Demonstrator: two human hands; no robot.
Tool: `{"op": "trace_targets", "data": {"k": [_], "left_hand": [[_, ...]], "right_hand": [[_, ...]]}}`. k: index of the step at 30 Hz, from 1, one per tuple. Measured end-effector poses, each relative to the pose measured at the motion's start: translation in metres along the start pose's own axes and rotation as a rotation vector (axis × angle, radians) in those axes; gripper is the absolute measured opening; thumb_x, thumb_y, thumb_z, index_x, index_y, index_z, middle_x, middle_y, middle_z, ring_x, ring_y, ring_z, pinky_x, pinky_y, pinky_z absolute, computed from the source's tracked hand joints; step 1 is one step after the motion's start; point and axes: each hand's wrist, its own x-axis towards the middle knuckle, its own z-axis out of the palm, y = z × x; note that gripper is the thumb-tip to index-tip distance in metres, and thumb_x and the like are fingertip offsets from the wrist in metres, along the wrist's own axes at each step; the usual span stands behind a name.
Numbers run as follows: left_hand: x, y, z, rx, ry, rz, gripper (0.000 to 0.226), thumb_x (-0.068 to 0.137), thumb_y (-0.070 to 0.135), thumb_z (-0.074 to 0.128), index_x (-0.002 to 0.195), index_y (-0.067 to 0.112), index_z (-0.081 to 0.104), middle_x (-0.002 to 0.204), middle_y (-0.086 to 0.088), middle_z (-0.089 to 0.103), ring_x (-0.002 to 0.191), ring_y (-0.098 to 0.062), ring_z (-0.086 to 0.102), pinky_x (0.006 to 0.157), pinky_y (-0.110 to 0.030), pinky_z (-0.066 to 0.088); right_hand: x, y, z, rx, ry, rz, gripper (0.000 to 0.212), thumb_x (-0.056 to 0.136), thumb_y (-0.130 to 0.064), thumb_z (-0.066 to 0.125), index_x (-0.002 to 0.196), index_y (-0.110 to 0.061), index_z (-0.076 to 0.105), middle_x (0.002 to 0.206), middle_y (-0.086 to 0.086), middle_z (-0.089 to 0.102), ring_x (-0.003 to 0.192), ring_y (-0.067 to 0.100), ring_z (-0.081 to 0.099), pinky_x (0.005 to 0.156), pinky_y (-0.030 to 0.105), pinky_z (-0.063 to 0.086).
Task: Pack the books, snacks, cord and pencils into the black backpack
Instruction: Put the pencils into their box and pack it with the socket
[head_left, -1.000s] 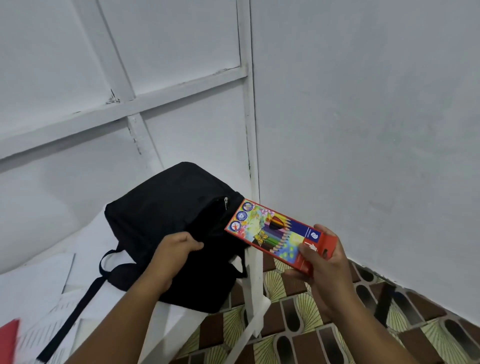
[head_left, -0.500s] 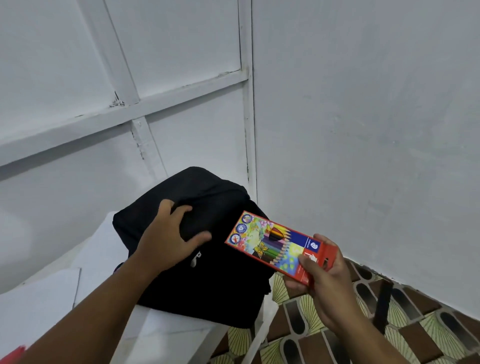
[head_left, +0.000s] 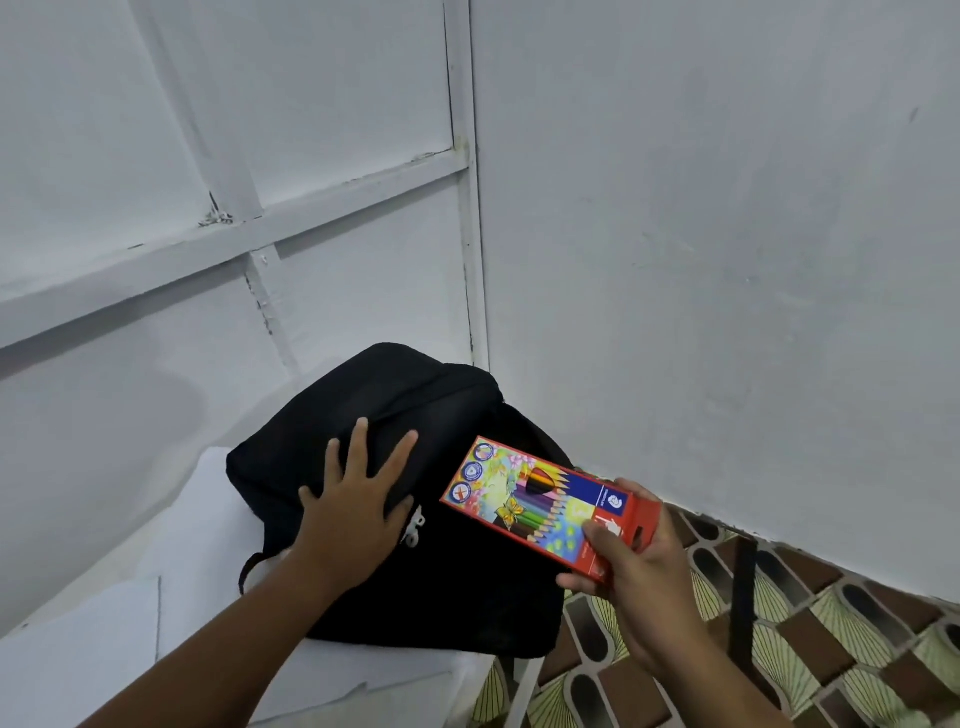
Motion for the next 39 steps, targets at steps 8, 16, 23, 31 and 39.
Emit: {"op": "trace_targets", "data": {"k": [8, 16, 23, 31, 39], "left_hand": [[0.011, -0.009, -0.015, -0.147, -0.066, 0.008, 0.087, 0.088, 0.059, 0.062, 0.149, 0.061, 0.001, 0.168, -0.008, 0.002, 0.146, -0.039, 0.032, 0.106, -0.05, 0.044], [0.042, -0.021, -0.082, -0.465, 0.13, -0.092, 0.061, 0.087, 0.011, 0.076, 0.136, 0.042, 0.056, 0.139, 0.005, 0.061, 0.132, -0.01, 0.053, 0.114, -0.026, 0.035], [0.057, -0.011, -0.1, -0.478, 0.185, -0.189, 0.052, 0.087, 0.009, 0.075, 0.128, 0.039, 0.065, 0.128, 0.013, 0.066, 0.12, -0.002, 0.058, 0.093, 0.002, 0.033], [0.063, 0.003, -0.112, -0.515, 0.255, -0.265, 0.048, 0.086, 0.006, 0.075, 0.122, 0.038, 0.069, 0.124, 0.015, 0.069, 0.119, 0.001, 0.058, 0.097, 0.002, 0.033], [0.063, 0.003, -0.114, -0.528, 0.246, -0.289, 0.056, 0.085, 0.003, 0.075, 0.111, 0.052, 0.066, 0.112, 0.028, 0.066, 0.105, 0.024, 0.055, 0.089, 0.006, 0.034]], "right_hand": [[0.014, 0.01, 0.013, -0.012, -0.007, 0.038, 0.047, 0.091, 0.001, 0.063, 0.128, -0.026, 0.049, 0.12, 0.011, 0.062, 0.089, 0.029, 0.074, 0.054, 0.043, 0.061], [0.05, -0.001, 0.051, -0.023, -0.175, 0.082, 0.046, 0.093, 0.0, 0.062, 0.125, -0.031, 0.05, 0.121, 0.005, 0.06, 0.09, 0.027, 0.074, 0.054, 0.04, 0.06], [0.089, 0.003, 0.077, 0.011, -0.219, 0.2, 0.046, 0.094, -0.002, 0.062, 0.126, -0.032, 0.046, 0.12, 0.004, 0.059, 0.09, 0.029, 0.073, 0.06, 0.042, 0.061], [0.119, 0.02, 0.125, 0.15, -0.288, 0.289, 0.049, 0.097, 0.001, 0.055, 0.132, -0.03, 0.038, 0.12, 0.005, 0.054, 0.101, 0.029, 0.067, 0.068, 0.041, 0.062], [0.145, 0.047, 0.149, -0.303, -0.511, 0.219, 0.059, 0.086, -0.002, 0.058, 0.137, -0.027, 0.04, 0.115, -0.001, 0.066, 0.102, 0.018, 0.066, 0.092, 0.042, 0.056]]}}
